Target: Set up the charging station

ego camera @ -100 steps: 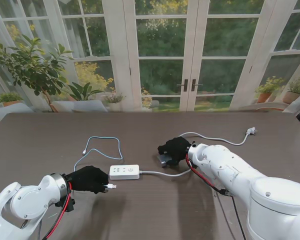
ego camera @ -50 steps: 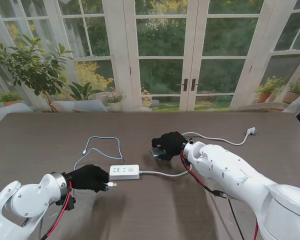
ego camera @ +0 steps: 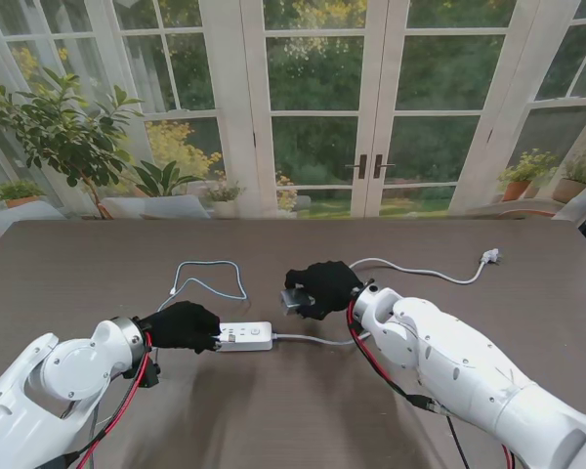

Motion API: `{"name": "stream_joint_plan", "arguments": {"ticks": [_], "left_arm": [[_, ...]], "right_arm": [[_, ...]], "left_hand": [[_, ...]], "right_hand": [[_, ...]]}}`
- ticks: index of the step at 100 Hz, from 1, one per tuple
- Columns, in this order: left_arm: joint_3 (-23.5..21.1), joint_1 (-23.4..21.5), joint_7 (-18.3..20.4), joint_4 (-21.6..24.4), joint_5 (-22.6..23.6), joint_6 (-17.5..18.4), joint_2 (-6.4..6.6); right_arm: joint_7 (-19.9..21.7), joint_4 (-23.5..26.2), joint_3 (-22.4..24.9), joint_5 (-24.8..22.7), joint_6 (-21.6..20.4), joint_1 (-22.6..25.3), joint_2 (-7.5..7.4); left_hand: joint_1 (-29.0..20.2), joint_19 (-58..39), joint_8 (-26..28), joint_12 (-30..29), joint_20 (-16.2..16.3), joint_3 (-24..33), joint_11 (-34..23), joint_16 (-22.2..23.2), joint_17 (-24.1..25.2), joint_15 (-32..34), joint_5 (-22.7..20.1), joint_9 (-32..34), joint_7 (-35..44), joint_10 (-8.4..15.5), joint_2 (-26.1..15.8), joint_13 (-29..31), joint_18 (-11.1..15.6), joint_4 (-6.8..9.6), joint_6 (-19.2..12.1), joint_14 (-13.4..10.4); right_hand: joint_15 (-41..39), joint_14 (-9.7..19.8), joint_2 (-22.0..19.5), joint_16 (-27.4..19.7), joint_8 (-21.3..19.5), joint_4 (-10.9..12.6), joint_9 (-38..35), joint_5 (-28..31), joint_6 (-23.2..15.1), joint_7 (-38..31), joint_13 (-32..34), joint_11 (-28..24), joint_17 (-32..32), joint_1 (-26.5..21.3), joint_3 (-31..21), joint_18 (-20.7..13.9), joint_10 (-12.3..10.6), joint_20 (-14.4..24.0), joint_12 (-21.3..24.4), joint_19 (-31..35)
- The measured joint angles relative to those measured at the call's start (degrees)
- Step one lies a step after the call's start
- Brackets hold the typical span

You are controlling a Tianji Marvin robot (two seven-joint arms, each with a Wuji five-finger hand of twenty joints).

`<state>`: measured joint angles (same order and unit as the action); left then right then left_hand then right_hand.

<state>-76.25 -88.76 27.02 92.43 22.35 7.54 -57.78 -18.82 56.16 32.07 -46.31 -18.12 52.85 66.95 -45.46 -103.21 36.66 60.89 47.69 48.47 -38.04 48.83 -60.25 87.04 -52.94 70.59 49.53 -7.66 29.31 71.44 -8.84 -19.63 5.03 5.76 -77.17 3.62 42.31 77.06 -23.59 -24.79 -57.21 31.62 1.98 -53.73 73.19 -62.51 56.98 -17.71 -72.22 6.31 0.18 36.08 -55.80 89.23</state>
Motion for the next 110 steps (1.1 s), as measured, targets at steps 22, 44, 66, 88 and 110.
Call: {"name": "stream_joint_plan", "arguments": {"ticks": [22,44,66,88,110], "left_arm": [[2.5,2.9,-1.8,-2.0,-1.1,-1.1,-0.49],[3.9,4.3,-3.1,-2.6,-1.2,-1.5,-0.99],[5.2,4.9,-4.5,-2.7,-0.4,-2.8,-1.21],[6.3,5.7,-5.0,-3.8,-0.4,-2.7,-1.47],[6.7,5.8,-5.6,-4.0,-0.6,-2.8,-1.63]], "right_arm": [[0.5,6.4,2.3,-1.9,2.8,3.8,-0.93],[1.2,8.7,2.1,-2.2,3.9,5.0,-1.03],[2.5,9.6,0.6,-0.7,6.1,5.0,-0.67],[2.7,10.0,-0.8,-0.5,7.0,4.5,-0.07],[3.1,10.8,-1.0,-0.1,7.5,4.4,0.28]], "left_hand": [[-0.6,-0.1,0.0,0.0,0.1,-0.3,-0.4,-0.1,0.0,0.3,0.0,0.0,-0.3,0.0,0.0,0.0,0.0,0.0,0.6,0.0],[-0.6,-0.2,0.0,0.0,0.7,-0.5,-0.4,-0.7,0.0,0.5,0.0,0.0,-0.4,0.0,-0.1,0.0,0.1,0.06,0.6,-0.1],[-0.6,-0.2,0.0,-0.1,0.8,-0.7,-0.5,-0.8,-0.1,0.8,-0.2,0.6,-0.7,0.2,-0.1,0.0,0.1,0.66,0.7,-0.1],[-0.6,-0.2,0.1,-0.3,0.8,-0.9,-0.5,-0.8,-0.1,0.9,-0.2,0.6,-1.0,0.2,-0.6,0.0,0.1,0.66,0.8,-0.1],[-1.2,-0.2,0.1,-0.8,0.8,-1.4,-0.5,-1.0,-0.1,0.9,-0.2,0.6,-1.3,0.2,-0.6,0.0,0.1,1.15,1.1,-0.1]], "right_hand": [[0.0,-0.2,0.0,0.0,0.0,0.0,0.0,0.0,0.1,0.0,0.0,0.0,0.0,0.0,0.0,0.0,0.0,0.6,0.0,0.0],[0.0,-0.5,0.0,0.0,0.0,0.0,-0.2,0.0,0.7,0.0,0.0,0.0,0.0,-0.5,0.0,0.0,0.1,0.7,0.0,0.0],[-0.1,-0.5,0.0,0.0,0.0,0.0,-0.2,0.0,0.8,0.0,0.0,0.0,0.0,-0.6,0.0,0.0,0.2,0.7,0.0,0.0],[-0.1,-0.7,0.0,0.0,0.0,0.0,-0.2,0.1,1.2,0.0,0.0,0.0,0.0,-0.7,0.0,0.1,0.3,0.8,0.0,0.0],[-0.1,-0.7,0.0,0.0,0.0,0.0,-0.3,0.1,1.4,0.0,0.0,0.0,0.0,-0.9,0.0,0.1,0.4,0.9,0.0,0.0]]}}
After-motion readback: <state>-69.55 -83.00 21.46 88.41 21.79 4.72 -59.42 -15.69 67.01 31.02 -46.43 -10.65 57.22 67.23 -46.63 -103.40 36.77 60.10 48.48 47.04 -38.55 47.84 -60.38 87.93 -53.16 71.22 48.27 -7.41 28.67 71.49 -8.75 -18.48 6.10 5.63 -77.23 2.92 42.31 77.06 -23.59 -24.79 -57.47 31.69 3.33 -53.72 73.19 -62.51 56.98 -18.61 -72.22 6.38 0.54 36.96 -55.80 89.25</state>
